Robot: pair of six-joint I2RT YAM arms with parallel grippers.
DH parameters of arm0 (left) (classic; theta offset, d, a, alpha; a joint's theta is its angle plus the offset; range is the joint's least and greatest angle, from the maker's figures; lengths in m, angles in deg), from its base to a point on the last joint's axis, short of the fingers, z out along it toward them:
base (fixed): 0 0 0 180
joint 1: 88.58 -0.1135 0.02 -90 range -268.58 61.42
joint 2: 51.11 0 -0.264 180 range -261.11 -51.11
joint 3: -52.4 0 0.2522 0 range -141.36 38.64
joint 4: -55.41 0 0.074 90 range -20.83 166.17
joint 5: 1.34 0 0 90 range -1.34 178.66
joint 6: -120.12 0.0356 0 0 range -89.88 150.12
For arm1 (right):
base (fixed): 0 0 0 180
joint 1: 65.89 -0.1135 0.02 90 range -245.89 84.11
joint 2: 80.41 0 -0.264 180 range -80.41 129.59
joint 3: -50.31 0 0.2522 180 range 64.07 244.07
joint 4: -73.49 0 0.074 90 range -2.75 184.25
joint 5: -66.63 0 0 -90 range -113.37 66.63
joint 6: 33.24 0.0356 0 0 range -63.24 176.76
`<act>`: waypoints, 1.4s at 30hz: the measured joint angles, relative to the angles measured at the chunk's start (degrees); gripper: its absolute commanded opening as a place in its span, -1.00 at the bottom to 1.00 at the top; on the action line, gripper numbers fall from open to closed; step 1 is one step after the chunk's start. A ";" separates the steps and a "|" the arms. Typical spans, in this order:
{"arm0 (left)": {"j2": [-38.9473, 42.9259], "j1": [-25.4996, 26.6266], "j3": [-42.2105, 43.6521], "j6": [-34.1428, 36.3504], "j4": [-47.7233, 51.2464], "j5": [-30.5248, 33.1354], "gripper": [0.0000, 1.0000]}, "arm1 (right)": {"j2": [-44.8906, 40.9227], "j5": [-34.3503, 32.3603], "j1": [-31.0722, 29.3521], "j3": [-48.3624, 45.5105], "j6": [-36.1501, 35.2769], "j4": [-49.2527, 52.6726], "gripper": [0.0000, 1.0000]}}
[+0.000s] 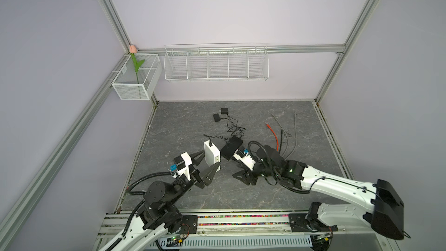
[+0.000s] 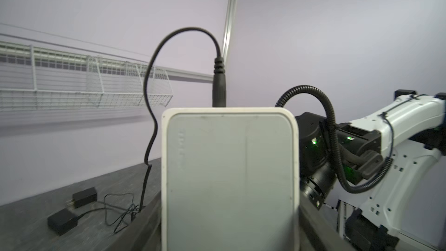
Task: Insert the plug into the switch port
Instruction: 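Lower the right gripper toward the black switch while the left holds the router, then set the white router down with the left gripper while the right moves on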
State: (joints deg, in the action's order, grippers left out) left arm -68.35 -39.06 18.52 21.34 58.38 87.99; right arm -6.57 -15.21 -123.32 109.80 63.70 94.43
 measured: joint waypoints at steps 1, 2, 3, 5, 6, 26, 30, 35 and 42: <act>-1.18 -0.07 -0.17 0.07 0.92 1.77 -1.00 | 1.57 -1.49 0.04 0.00 0.39 0.31 0.19; -2.80 -0.26 -0.37 0.15 2.23 3.78 -1.00 | 3.21 -3.15 0.07 -0.02 0.76 0.68 0.19; -4.33 -0.68 -0.61 0.26 3.54 5.38 -1.00 | 4.74 -5.01 0.11 -0.02 1.11 1.03 0.19; -6.97 -2.23 -0.92 0.24 5.35 7.61 -1.00 | 7.04 -8.00 0.48 -0.02 1.55 1.55 0.19; -8.07 -3.69 -1.03 0.02 5.99 8.20 -1.00 | 8.20 -9.38 0.87 0.02 1.70 1.77 0.19; -8.72 -16.90 -7.54 -2.25 15.37 14.86 -1.00 | 29.70 -33.73 3.34 14.03 -0.72 13.44 -0.02; -8.68 -16.90 -7.54 -1.68 16.90 15.76 -1.00 | 32.83 -38.77 4.13 17.44 -1.22 14.99 -0.04; -8.55 -16.90 -7.52 -1.42 16.92 15.65 -1.00 | 35.60 -42.36 6.51 20.70 -2.91 16.39 -0.06; -9.44 -16.90 -6.99 -1.46 16.92 14.56 -1.00 | 38.97 -42.58 11.10 25.90 -6.67 18.64 -0.09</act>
State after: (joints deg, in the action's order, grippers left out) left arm -77.79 -55.96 11.52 19.88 75.30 102.55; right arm 32.40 -57.79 -112.21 135.71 57.03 113.07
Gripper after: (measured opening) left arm 0.691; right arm 0.457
